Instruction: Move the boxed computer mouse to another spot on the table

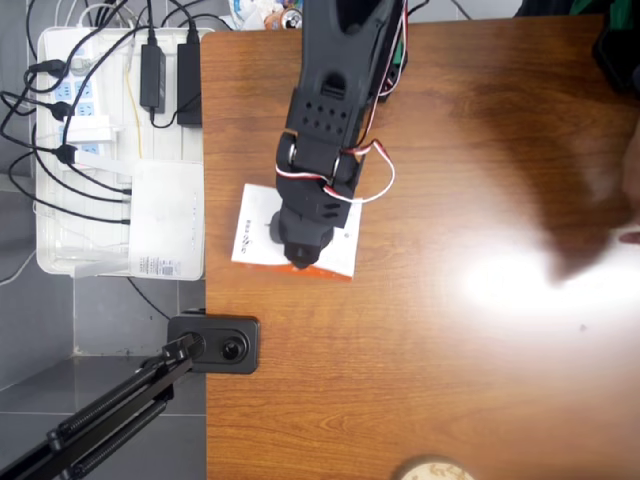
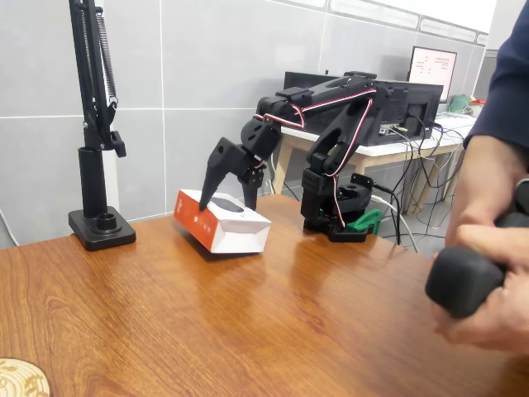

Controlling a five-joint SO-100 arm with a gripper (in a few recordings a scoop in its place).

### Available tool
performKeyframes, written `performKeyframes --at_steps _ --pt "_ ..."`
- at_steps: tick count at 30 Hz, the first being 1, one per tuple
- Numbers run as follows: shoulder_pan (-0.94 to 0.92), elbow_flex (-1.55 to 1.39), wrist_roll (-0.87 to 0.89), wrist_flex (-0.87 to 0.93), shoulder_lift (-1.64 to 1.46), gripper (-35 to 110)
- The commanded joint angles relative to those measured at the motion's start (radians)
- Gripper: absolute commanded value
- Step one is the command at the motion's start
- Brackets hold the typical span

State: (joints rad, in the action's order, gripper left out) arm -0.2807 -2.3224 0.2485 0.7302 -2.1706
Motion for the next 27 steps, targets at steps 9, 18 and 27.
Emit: performKeyframes --at_steps 9,18,27 --pt "-0.018 0.204 0.035 0.046 -0.015 106" --pt "-0.028 0.192 0.104 -0.225 -0.135 64" --pt "-0.035 0.031 0.149 -1.258 -0.149 4"
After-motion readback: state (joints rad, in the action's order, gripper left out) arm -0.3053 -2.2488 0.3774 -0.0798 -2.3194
